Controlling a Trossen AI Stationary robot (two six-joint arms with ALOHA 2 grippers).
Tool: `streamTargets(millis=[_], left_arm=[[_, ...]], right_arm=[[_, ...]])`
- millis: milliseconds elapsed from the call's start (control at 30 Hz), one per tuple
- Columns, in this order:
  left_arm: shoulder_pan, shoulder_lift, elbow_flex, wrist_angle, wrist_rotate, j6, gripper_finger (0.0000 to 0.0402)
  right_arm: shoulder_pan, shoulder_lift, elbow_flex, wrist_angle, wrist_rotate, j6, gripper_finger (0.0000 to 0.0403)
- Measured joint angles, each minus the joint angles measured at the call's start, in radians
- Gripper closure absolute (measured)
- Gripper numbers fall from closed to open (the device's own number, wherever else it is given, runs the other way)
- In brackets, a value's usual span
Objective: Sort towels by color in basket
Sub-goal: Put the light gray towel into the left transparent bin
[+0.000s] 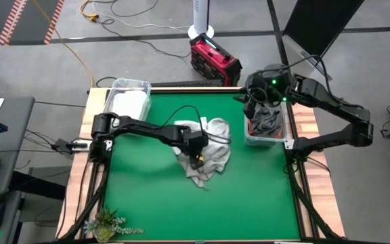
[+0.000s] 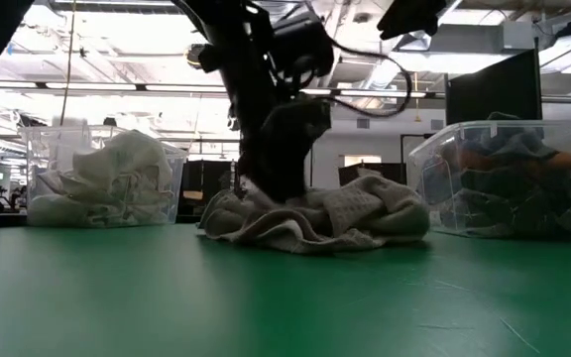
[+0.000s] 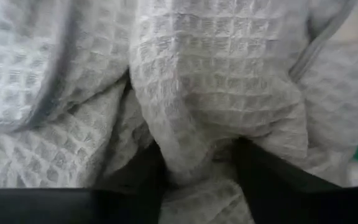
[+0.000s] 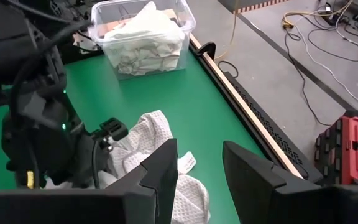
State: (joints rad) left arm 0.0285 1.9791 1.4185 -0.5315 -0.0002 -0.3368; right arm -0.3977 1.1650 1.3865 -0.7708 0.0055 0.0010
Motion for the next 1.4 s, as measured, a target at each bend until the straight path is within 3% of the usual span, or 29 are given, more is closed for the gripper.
streamTargets(millis=[200, 367, 567, 767, 867, 967, 1133, 1267, 1400], left_arm=[[-0.005, -0.030, 0.000, -0.093, 0.000, 0.014, 0.0381], [0.013, -0.170, -0.001, -0.082, -0.109, -0.013, 0.0396], [0.039, -0.431, -0.001, -0.051, -0.284, -0.054, 0.0398], [0.043, -0.685, 0.000, 0.107, -0.294, 0.098, 0.0399], [0.042, -0.783, 0.000, 0.170, -0.353, 0.159, 0.0399], [0.043, -0.865, 0.000, 0.217, -0.505, 0.203, 0.0398], [0.043, -0.962, 0.000, 0.205, -0.892, 0.271, 0.0398], [0.048, -0.981, 0.000, 0.071, -1.127, 0.251, 0.0398], [0.069, -0.974, 0.000, -0.155, -1.293, 0.090, 0.0398]], right_arm=[[0.000, 0.002, 0.000, 0.000, 0.000, 0.000, 0.0245], [0.000, 0.002, 0.000, 0.000, 0.000, 0.000, 0.0245], [0.013, 0.001, 0.000, 0.000, -0.001, 0.002, 0.0245], [0.025, 0.001, 0.000, -0.003, -0.002, 0.001, 0.0245], [0.025, 0.001, 0.000, -0.003, -0.002, -0.001, 0.0245], [0.025, 0.001, 0.000, -0.003, -0.002, -0.002, 0.0245], [0.024, 0.001, 0.000, -0.003, -0.002, -0.003, 0.0245], [0.025, 0.001, 0.000, -0.003, -0.002, -0.002, 0.0245], [0.025, 0.001, 0.000, -0.003, -0.002, -0.001, 0.0245]])
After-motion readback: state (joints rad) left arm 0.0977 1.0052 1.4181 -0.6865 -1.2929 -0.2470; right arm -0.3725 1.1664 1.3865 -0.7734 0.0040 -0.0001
